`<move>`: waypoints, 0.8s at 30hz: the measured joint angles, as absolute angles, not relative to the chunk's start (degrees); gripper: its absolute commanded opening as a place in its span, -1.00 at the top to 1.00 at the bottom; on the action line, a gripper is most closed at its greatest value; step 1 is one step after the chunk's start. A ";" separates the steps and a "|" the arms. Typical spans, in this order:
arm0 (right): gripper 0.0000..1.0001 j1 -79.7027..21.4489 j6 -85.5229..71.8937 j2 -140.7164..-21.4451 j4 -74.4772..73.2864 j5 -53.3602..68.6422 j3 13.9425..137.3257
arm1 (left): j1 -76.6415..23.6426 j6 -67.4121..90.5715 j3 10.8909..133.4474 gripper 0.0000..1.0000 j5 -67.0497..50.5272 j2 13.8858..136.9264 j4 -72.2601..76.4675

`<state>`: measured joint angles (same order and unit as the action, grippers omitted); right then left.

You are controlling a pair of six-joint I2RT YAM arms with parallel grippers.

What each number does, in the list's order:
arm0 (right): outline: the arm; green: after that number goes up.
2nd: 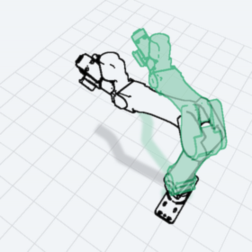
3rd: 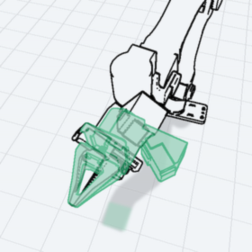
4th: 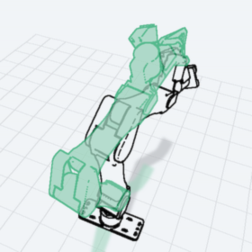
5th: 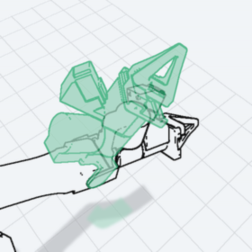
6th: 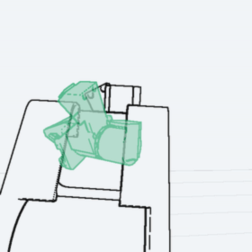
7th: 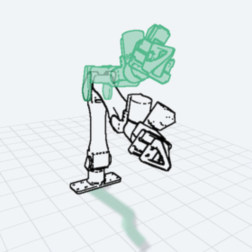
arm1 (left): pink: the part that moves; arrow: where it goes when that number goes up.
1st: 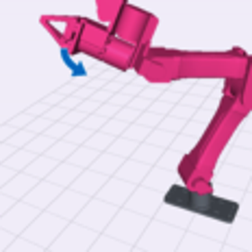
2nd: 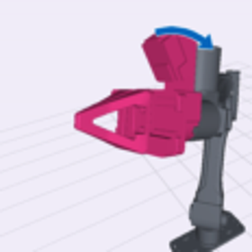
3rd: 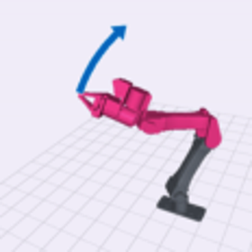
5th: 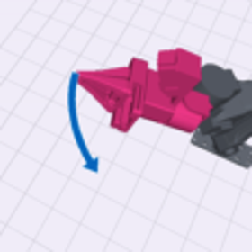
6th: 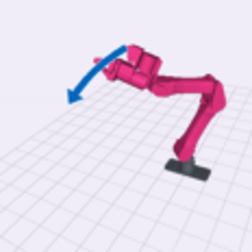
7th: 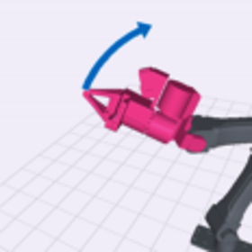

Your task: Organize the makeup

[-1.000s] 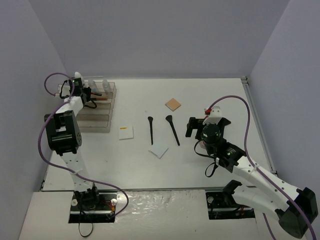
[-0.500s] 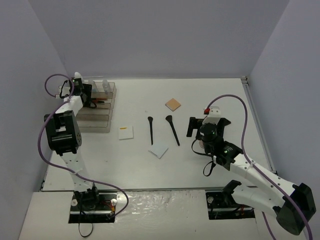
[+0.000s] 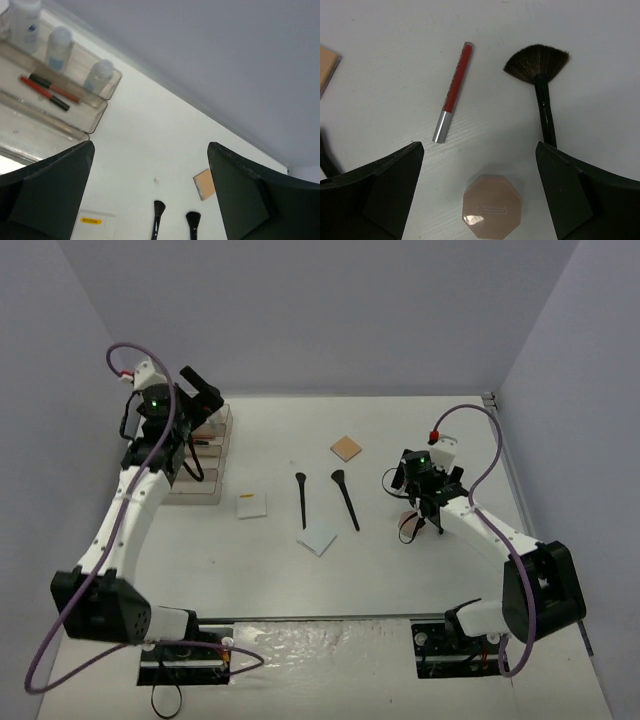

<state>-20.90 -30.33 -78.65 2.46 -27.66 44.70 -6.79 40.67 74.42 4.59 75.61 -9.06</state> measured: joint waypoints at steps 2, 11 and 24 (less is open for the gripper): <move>-0.69 -20.46 -31.14 -82.21 2.67 -27.28 46.12 | -10.26 35.88 70.11 -0.94 4.79 68.58 -9.92; -0.27 -19.05 -34.01 -97.30 5.86 -24.04 51.72 | -13.62 24.61 54.21 -0.94 2.47 47.72 -20.68; 1.00 -18.73 -36.65 -102.63 13.27 -21.62 51.45 | -13.88 23.21 46.92 -0.94 -6.42 39.94 -27.71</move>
